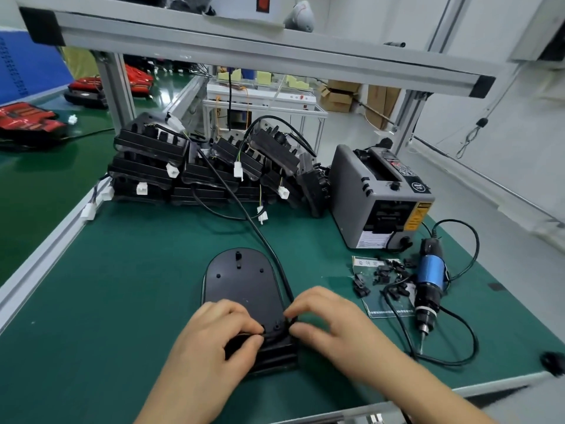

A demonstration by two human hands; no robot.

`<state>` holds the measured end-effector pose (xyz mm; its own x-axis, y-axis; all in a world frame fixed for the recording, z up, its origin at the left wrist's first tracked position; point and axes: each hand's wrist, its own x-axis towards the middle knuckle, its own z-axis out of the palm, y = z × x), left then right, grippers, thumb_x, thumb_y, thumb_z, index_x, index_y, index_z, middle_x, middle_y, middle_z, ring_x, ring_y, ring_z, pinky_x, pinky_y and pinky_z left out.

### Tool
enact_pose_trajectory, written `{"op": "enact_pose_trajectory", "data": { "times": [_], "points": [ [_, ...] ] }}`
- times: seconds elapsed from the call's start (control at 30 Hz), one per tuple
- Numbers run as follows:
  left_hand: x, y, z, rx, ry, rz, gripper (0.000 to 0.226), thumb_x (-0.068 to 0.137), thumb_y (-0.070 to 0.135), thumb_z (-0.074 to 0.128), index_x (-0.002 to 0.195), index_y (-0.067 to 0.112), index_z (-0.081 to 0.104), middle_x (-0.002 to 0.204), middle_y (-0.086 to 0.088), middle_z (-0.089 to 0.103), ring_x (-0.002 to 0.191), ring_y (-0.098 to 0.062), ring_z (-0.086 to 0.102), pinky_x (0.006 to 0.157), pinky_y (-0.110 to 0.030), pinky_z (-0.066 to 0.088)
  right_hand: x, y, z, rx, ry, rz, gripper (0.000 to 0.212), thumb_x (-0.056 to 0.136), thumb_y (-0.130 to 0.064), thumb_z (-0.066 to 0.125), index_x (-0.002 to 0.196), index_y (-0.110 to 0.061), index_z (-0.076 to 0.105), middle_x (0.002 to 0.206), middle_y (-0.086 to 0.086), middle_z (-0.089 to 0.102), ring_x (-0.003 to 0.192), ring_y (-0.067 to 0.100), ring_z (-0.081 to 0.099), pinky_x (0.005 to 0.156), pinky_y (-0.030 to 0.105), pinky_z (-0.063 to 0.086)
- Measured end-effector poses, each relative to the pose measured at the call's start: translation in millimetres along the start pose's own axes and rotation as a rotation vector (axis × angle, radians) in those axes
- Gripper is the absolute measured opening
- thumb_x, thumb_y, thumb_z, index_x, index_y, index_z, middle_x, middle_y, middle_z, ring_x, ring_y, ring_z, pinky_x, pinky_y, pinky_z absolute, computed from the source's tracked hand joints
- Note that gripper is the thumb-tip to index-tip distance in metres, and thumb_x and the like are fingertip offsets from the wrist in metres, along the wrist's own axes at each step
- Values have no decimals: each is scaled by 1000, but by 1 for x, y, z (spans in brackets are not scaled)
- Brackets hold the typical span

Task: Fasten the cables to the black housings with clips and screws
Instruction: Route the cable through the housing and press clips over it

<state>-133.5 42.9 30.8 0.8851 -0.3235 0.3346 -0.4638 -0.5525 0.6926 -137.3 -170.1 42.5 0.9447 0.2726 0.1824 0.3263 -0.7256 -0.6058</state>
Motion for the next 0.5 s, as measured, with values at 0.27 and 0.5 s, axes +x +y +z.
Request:
{"op": "enact_pose_trajectory", "data": {
  "times": [0.27,0.5],
  "points": [
    [0,-1,-2,-14,-24,-12,22,77,18,76,73,39,68,96,25,56,92,1,48,76,-7,35,27,83,-82,-604,74,481,22,91,-17,52,104,-26,67,111,-8,63,102,13,57,78,24,43],
    [-1,-1,-2,-19,-27,-16,19,78,21,74,74,39,67,95,24,56,93,-1,48,75,-10,36,38,108,-69,-672,-84,359,27,91,-25,57,117,-30,63,113,-5,60,110,15,54,85,25,39]
  ]
}}
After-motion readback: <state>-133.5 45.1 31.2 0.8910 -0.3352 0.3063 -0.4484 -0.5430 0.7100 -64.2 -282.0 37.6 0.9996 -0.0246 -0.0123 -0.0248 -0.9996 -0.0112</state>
